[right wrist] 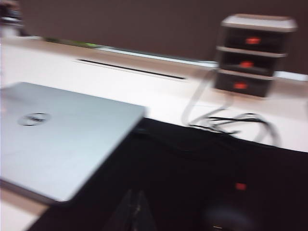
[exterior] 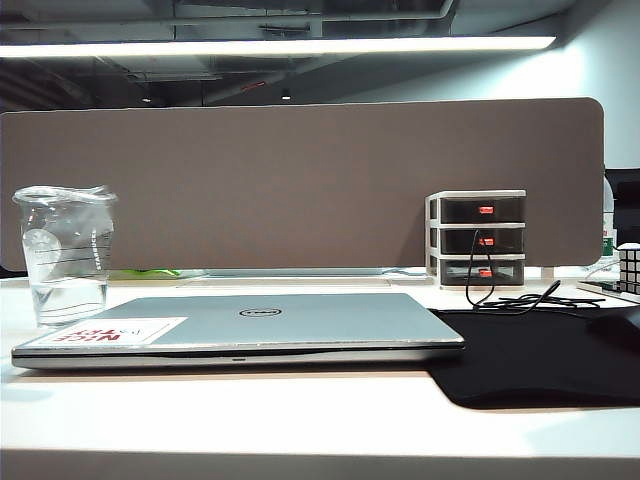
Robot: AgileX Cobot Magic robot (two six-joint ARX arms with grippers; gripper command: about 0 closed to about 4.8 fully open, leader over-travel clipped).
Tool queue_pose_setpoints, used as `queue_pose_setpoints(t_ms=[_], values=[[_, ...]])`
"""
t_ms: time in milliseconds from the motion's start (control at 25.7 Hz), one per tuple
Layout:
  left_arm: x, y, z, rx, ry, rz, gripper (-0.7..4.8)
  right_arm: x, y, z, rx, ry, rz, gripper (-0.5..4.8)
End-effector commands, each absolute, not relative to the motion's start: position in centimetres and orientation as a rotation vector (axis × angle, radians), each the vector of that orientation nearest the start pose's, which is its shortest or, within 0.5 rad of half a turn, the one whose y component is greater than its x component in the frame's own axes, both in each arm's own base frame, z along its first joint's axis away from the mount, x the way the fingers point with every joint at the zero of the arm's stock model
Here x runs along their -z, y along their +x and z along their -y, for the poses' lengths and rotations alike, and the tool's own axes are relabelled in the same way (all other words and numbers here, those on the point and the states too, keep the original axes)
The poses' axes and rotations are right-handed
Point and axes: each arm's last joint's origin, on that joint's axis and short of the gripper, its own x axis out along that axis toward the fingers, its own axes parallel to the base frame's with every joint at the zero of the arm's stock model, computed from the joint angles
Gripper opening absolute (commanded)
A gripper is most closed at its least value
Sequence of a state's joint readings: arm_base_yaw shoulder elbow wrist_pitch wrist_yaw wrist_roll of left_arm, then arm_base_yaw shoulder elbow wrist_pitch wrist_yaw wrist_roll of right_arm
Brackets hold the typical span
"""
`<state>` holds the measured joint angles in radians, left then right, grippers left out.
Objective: Pick up the coffee cup and place it on the left side of the laptop.
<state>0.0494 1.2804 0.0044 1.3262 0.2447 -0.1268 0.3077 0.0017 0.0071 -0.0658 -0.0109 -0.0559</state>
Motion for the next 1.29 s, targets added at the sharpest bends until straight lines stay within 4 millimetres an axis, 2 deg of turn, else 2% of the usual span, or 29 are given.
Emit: queue_pose_setpoints(t_ms=[39, 117, 428, 779, 935, 1285], values=[[-14.7, 16.8, -0.1, 0.205, -0.123, 0.044, 0.40, -15.9, 9.4, -2.7, -0.220, -0.115, -0.036, -0.02], [-14.8, 16.8, -0.1, 0.206, -0.121, 0.051, -0.05, -15.9, 9.4, -2.6, -0.188, -0.133, -0.035, -0.02], [-15.8, 16.3, -0.1, 0.223, -0.113, 0.092, -0.06, -16.4, 9.4, -2.6, -0.167, -0.133, 0.017, -0.02], [-16.8, 14.7, 0.0, 0.215, -0.112, 0.066, -0.06, -16.6, 9.4, -2.6, -0.166, -0.130, 0.033, -0.01], [-16.7, 13.5, 0.0, 0.171, -0.100, 0.005, -0.06, -16.6, 9.4, -2.6, -0.164, -0.186, 0.042, -0.02], [-16.8, 12.4, -0.2, 0.106, -0.102, -0.009, -0.06, -17.1, 9.4, -2.3, -0.117, -0.174, 0.090, -0.01]])
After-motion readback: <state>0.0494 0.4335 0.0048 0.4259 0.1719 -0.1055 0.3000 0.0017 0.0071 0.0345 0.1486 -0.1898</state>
